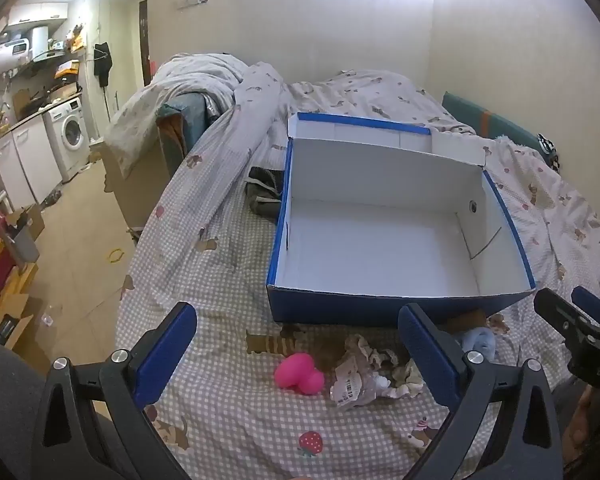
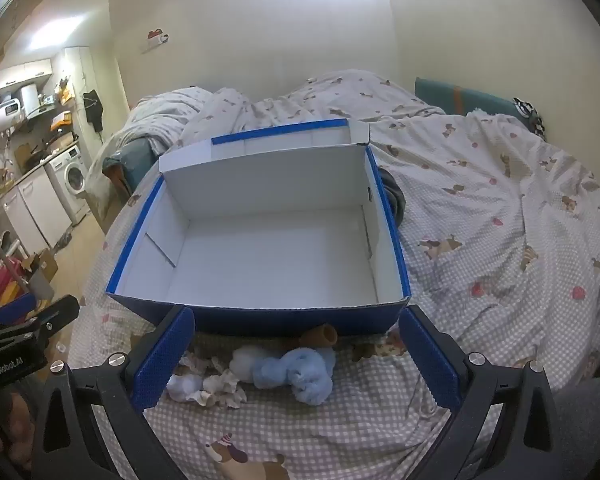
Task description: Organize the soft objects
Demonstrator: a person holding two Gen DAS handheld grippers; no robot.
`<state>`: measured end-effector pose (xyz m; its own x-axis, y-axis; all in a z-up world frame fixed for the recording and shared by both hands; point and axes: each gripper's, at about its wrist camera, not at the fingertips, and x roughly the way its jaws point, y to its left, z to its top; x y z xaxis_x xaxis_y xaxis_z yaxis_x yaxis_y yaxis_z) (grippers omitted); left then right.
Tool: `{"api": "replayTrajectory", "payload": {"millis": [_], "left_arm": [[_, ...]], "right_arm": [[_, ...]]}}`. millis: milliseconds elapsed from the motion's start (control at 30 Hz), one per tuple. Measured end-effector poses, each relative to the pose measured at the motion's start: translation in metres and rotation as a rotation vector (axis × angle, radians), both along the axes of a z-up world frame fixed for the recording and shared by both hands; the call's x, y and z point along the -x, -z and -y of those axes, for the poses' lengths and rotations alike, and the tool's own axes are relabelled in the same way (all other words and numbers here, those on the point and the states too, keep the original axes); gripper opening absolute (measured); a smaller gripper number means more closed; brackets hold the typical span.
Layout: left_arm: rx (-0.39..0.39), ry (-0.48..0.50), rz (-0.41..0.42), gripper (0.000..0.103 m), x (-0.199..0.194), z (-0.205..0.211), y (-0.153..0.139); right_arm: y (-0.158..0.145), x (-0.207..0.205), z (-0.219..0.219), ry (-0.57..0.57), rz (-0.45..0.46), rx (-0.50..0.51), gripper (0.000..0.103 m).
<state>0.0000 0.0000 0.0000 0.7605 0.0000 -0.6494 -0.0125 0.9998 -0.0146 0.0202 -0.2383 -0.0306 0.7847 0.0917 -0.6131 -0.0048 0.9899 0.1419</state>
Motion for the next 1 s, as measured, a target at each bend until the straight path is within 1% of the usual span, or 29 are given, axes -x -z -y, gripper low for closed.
{"api": "replayTrajectory", "payload": {"millis": [100,567,1000], "left_arm": [[0.013,0.001,-0.010,0.101,-0.0002,-0.0003,0.0001],[0.004,0.002,-0.001,0.101,-0.0018,-0.0069,0.0050],[-0.002,-0.007,0.004,0.101,0.0010,-0.0027,-0.0003]], "right_arm": [[0.0001,0.0001,-0.0003,0.000,0.005,0.010,0.103],[0.0010,-0.0005,-0.0010,0.001,-0.003,0.011,0.103],[0.0015,-0.0009,-0.0009,0.002,-0.007,0.007,0.103]]}}
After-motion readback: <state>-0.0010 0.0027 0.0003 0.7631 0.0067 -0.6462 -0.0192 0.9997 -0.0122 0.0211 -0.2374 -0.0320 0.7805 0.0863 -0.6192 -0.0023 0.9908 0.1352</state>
